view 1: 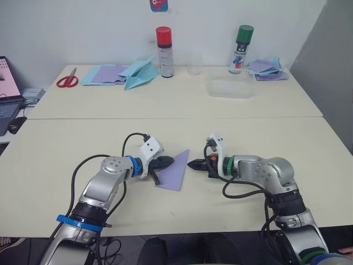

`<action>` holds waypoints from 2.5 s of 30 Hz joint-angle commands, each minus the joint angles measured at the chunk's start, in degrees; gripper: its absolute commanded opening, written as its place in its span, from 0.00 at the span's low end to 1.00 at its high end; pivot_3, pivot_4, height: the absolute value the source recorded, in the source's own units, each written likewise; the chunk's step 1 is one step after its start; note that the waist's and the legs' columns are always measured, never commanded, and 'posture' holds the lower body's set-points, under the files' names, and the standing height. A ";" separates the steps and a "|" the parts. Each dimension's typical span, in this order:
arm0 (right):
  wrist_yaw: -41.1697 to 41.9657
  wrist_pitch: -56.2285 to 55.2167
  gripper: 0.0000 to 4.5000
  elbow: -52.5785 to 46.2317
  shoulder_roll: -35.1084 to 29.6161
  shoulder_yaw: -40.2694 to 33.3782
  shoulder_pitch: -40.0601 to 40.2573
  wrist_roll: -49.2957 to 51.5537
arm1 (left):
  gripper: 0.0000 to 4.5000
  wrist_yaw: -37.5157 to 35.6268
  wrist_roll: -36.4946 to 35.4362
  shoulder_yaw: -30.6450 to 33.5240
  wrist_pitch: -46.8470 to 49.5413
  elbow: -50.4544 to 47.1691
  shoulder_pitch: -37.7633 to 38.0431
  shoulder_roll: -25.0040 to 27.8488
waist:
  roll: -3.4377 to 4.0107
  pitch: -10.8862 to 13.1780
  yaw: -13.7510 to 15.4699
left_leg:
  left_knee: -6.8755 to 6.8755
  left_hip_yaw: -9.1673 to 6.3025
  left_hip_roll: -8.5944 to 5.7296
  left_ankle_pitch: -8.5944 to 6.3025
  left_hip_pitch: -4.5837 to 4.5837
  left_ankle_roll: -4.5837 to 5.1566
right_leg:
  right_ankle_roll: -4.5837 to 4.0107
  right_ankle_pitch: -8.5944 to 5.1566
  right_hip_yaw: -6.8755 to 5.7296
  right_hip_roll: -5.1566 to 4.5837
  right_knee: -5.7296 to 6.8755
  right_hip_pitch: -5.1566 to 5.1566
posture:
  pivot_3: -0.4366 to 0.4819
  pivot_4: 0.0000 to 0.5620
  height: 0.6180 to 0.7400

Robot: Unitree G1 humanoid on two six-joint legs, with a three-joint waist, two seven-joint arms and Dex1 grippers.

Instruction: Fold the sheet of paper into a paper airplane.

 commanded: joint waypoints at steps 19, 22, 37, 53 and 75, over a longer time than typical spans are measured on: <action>-13.41 20.44 0.64 1.75 19.51 -12.48 -0.50 1.77 | 0.00 1.42 0.66 -0.62 3.33 -2.24 3.92 -0.55 | 0.01 -0.01 -0.47 | -0.11 -0.05 0.03 0.00 0.05 0.00 | -0.05 -0.03 -0.03 0.01 0.01 -0.01 | 0.48 0.27 1.00; -13.50 20.42 0.64 3.21 20.22 -12.25 -1.51 0.46 | 0.00 1.72 0.67 -0.60 3.34 -2.28 3.94 -0.72 | 0.01 -0.01 -0.46 | -0.10 -0.05 0.03 0.00 0.05 0.00 | -0.05 -0.03 -0.03 0.01 0.01 -0.01 | 0.48 0.27 1.00; -9.12 15.78 0.01 3.57 14.54 -7.72 -3.17 -1.50 | 0.00 2.72 -0.67 2.03 3.65 -3.93 4.92 -0.95 | 0.01 -0.01 -0.51 | -0.10 -0.04 0.02 0.00 0.04 0.00 | -0.05 -0.03 -0.05 0.01 -0.01 -0.01 | 0.48 0.27 1.00; 7.40 5.42 0.01 9.27 0.94 4.76 -11.45 -2.78 | 0.00 -1.44 -10.96 14.18 9.31 -13.28 7.03 7.47 | -0.01 0.70 -0.65 | -0.08 -0.03 0.00 0.00 -0.08 0.00 | -0.05 -0.03 0.03 0.02 0.01 -0.19 | 0.48 0.27 1.00; 66.64 -48.98 0.01 49.27 -6.54 45.23 -40.19 -23.55 | 0.00 -7.86 -22.68 22.10 14.38 -25.74 21.94 16.50 | -0.03 1.45 -0.25 | 0.11 -0.08 0.09 0.00 -0.90 0.00 | -0.37 0.11 -0.26 -0.07 0.11 -0.91 | 0.48 0.27 1.00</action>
